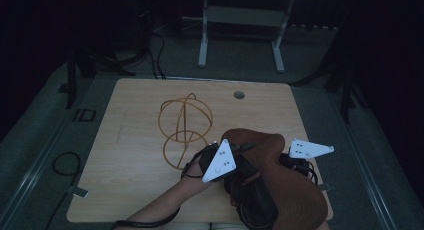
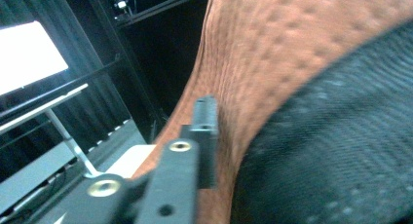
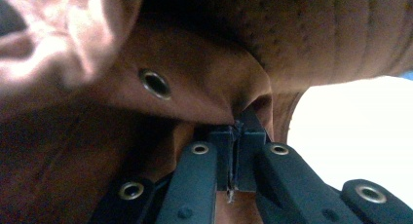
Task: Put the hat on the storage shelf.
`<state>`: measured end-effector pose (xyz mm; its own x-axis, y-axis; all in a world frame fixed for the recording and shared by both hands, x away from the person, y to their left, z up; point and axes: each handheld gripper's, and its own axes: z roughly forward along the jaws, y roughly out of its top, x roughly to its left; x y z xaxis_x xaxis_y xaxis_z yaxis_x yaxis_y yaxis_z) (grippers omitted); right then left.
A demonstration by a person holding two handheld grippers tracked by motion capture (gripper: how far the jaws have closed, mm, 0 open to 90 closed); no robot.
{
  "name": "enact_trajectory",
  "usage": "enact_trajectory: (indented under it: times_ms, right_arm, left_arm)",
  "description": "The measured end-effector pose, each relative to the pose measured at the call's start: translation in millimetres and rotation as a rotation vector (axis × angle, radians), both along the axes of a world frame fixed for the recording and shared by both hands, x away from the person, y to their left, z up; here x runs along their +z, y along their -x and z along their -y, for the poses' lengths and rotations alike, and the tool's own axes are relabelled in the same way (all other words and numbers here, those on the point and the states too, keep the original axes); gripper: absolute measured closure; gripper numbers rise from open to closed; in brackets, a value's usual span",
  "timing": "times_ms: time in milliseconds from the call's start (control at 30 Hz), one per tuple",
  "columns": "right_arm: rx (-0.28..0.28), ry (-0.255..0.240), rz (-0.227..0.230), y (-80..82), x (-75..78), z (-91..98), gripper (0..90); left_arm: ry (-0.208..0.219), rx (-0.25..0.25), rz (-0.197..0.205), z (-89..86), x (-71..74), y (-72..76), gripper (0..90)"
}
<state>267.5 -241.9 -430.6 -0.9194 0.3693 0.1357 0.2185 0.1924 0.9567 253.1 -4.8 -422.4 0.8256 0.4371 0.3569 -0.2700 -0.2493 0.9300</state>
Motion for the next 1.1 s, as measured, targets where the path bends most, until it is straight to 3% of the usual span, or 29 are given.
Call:
enact_trajectory:
  times_ms: [167,400,533,833,1100]
  right_arm:
    - [-0.019,-0.025,0.004,-0.8,4.6,9.8,88.3]
    - [-0.089,-0.065,0.023,-3.4,16.1,28.4,88.4]
    - [-0.128,-0.091,0.039,-6.8,24.0,37.9,88.3]
    - [-0.261,-0.126,0.084,-21.7,47.5,56.5,88.3]
    - [-0.345,-0.131,0.108,-45.1,63.3,52.9,88.3]
  left_arm:
    - [0.015,-0.005,-0.053,-3.7,7.7,-0.7,60.5]
    - [0.017,0.042,-0.067,-14.2,9.2,-0.2,59.3]
    - [0.012,0.065,-0.100,-25.8,8.2,-0.1,59.3]
    - [-0.027,0.106,-0.180,-53.3,-10.4,5.3,59.3]
    - [-0.082,0.156,-0.273,-81.9,-40.9,11.9,59.3]
